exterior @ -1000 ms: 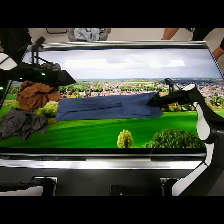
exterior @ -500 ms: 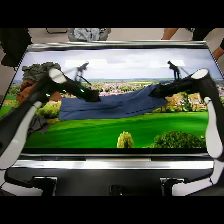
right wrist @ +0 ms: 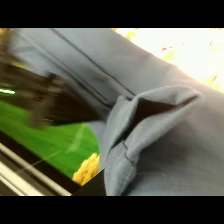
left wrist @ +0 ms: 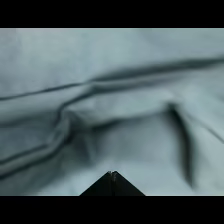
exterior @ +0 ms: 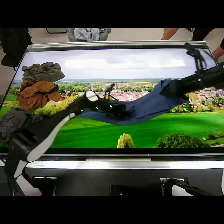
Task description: Fold the shirts.
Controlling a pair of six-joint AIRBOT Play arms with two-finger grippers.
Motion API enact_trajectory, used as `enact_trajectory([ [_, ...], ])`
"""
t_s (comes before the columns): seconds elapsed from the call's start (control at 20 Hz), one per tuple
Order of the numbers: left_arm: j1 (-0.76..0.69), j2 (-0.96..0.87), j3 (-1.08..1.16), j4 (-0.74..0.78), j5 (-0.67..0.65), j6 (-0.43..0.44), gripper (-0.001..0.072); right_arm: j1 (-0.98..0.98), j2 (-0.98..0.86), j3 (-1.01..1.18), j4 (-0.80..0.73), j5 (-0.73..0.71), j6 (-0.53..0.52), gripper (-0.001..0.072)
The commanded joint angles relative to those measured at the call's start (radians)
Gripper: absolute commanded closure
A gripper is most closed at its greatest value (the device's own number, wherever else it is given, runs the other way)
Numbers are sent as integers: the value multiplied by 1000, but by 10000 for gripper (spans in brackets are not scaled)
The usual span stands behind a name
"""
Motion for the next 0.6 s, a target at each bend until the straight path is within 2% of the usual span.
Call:
enact_trajectory([
  [0.0,-81,-71,-1,-142,71,4,683,-1,108,1,-14,64,41,670],
  [0.05,-103,-82,-1,-183,97,10,682,-1,132,1,-14,69,54,670],
  [0.15,-142,-98,-1,-291,147,97,682,-1,157,1,-26,62,61,669],
  [0.3,-130,-89,-2,-285,37,204,686,0,134,1,-47,19,63,669],
  [0.4,-81,-30,-4,-95,-22,176,687,11,85,1,0,-15,63,670],
  [0.55,37,137,-10,355,-98,31,687,111,6,1,56,-92,56,670],
])
